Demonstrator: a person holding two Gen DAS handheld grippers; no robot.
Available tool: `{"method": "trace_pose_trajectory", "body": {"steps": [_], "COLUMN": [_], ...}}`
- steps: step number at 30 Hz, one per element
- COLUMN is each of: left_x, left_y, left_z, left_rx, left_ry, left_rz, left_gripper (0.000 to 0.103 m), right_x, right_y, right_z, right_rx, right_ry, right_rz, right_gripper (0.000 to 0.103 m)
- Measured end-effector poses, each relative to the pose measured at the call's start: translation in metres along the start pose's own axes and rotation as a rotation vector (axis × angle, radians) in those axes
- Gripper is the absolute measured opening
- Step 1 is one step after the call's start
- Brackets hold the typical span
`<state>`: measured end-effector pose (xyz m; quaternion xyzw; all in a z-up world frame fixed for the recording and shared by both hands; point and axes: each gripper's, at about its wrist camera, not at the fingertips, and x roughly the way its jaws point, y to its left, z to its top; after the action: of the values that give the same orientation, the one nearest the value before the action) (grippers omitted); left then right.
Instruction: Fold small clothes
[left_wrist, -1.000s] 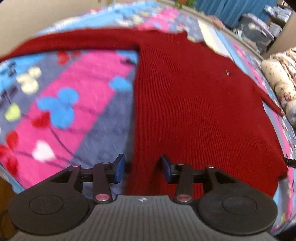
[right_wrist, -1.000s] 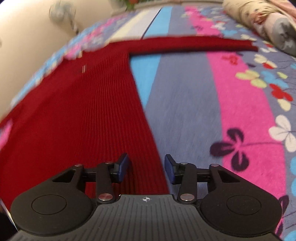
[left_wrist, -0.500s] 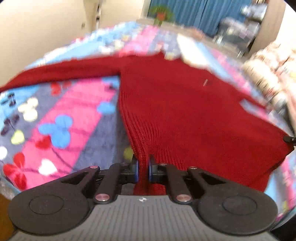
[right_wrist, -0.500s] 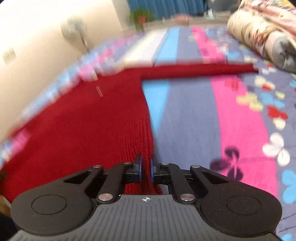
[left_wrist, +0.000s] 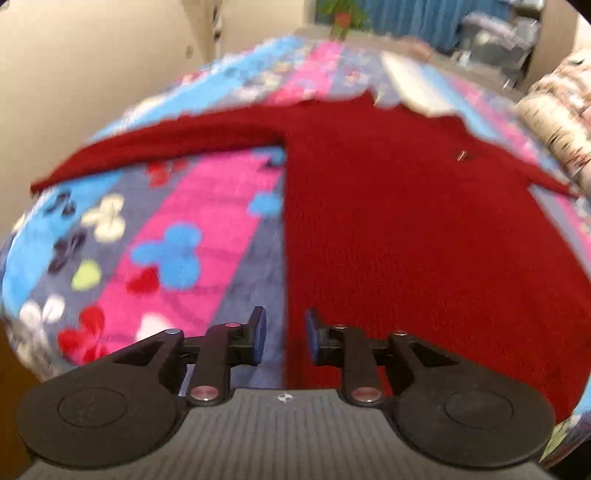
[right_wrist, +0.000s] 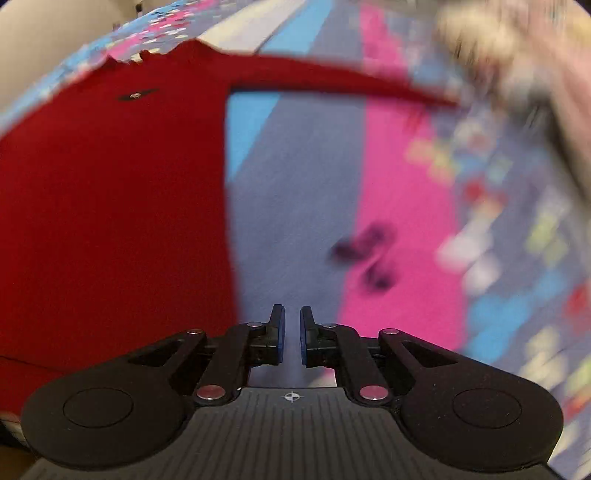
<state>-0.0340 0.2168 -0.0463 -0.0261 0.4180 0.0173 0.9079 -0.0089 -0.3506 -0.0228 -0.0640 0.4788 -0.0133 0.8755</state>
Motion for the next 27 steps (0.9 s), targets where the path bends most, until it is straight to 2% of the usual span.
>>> {"method": "trace_pose_trajectory", "body": {"steps": [1,2,3,4,5,7,9,10,12,15,17,19,20,21,23,27], "left_x": [-0.005,-0.006,-0.004,-0.002,0.002,0.017,0.041,0.043,0.039,0.027,0.031,0.039,0.037,0.036,0.028,0.012], "left_y": [-0.004,-0.008,-0.013,-0.019,-0.025,-0.031,-0.033,-0.034,-0.033,-0.027,-0.025,-0.029,-0.035,-0.037,-0.036,-0.033], "left_z": [-0.001,0.0,0.0,-0.001,-0.003,-0.008,-0.017,-0.017,-0.014,-0.01,-0.011,-0.017,-0.017,-0.014,-0.011,-0.003], "left_rx": [0.013,0.033,0.056,0.081,0.103,0.139,0.16,0.168,0.165,0.128,0.122,0.151,0.185,0.2,0.178,0.139], "left_ry": [-0.028,-0.044,-0.049,-0.041,-0.023,0.069,0.217,0.214,0.189,0.115,0.142,0.212,0.201,0.185,0.138,0.018], "left_rz": [-0.021,-0.039,-0.057,-0.073,-0.083,-0.079,-0.034,-0.033,-0.038,-0.071,-0.069,-0.025,-0.016,-0.013,-0.027,-0.006], "left_gripper": [0.028,0.028,0.028,0.028,0.028,0.029,0.029,0.029,0.029,0.031,0.037,0.04,0.041,0.043,0.052,0.073], "right_x": [-0.008,-0.016,-0.023,-0.025,-0.024,-0.012,0.013,0.028,0.023,0.01,0.006,0.019,0.028,0.028,0.018,-0.005], "right_y": [0.004,0.006,0.007,0.008,0.01,0.021,0.038,0.048,0.059,0.05,0.048,0.053,0.057,0.062,0.063,0.05], "right_z": [0.001,0.004,0.005,0.006,0.007,0.005,0.0,-0.01,-0.014,-0.007,-0.004,-0.007,-0.013,-0.014,-0.01,-0.001], "right_rx": [-0.029,-0.031,-0.011,0.014,0.037,0.047,-0.038,-0.129,-0.246,-0.171,-0.133,-0.142,-0.189,-0.239,-0.246,-0.138], "right_ry": [-0.066,-0.134,-0.178,-0.199,-0.198,-0.142,0.013,0.109,0.074,0.011,-0.029,0.051,0.087,0.069,0.021,-0.102], "right_rz": [-0.015,0.021,0.097,0.179,0.254,0.347,0.336,0.288,0.246,0.272,0.331,0.316,0.275,0.26,0.251,0.291], "right_gripper": [0.011,0.014,0.016,0.023,0.03,0.037,0.042,0.042,0.042,0.042,0.043,0.044,0.045,0.045,0.045,0.045]}}
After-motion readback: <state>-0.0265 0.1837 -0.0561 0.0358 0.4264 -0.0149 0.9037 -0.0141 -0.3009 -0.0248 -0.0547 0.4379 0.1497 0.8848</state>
